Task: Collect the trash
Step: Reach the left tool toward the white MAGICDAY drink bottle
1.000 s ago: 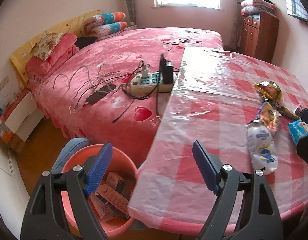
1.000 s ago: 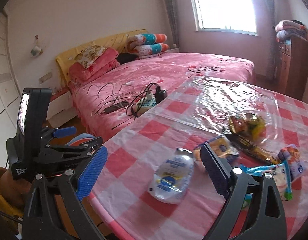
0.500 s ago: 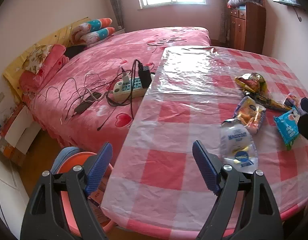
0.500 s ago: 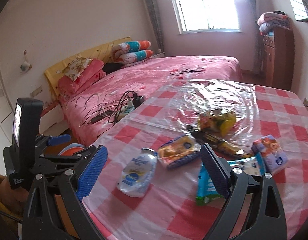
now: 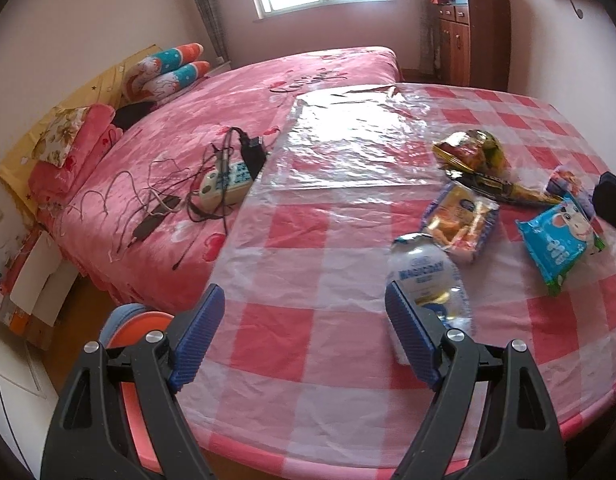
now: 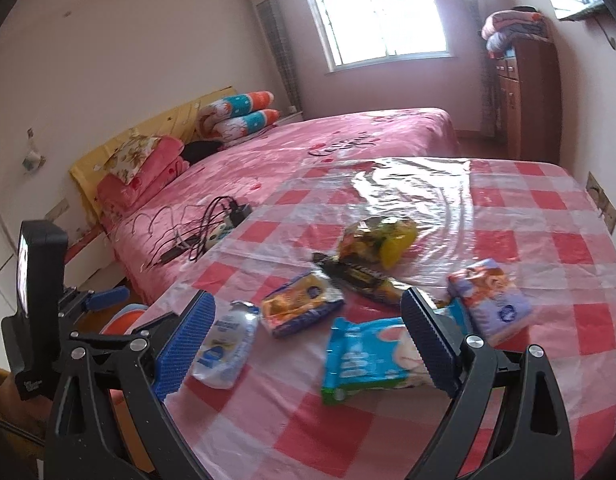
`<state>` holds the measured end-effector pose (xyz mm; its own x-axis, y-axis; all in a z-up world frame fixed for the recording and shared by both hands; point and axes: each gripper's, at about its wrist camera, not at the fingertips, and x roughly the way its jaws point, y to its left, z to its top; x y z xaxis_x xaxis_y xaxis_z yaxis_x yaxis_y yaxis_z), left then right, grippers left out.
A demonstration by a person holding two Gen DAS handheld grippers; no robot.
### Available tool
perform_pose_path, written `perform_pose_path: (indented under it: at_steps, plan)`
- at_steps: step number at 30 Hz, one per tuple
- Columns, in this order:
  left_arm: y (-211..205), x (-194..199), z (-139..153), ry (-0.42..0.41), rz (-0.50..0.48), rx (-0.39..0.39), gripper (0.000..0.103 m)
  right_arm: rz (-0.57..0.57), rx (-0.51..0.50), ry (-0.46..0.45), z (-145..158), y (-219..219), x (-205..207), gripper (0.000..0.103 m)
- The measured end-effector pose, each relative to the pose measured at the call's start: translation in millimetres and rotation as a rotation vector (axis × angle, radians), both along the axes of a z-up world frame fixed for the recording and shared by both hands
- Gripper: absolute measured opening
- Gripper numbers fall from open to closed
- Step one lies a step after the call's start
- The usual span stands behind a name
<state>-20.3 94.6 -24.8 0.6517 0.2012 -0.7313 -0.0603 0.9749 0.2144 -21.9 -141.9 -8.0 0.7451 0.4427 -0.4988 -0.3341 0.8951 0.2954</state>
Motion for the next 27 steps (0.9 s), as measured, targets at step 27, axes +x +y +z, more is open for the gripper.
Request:
perform_pose_path:
  at_steps: [27]
  plan:
    - [-32.3, 19.6, -28.6, 0.099, -0.079, -0.264, 0.083, -0.246, 0.071, 0.241, -54.4, -120.7, 51.1, 0.093]
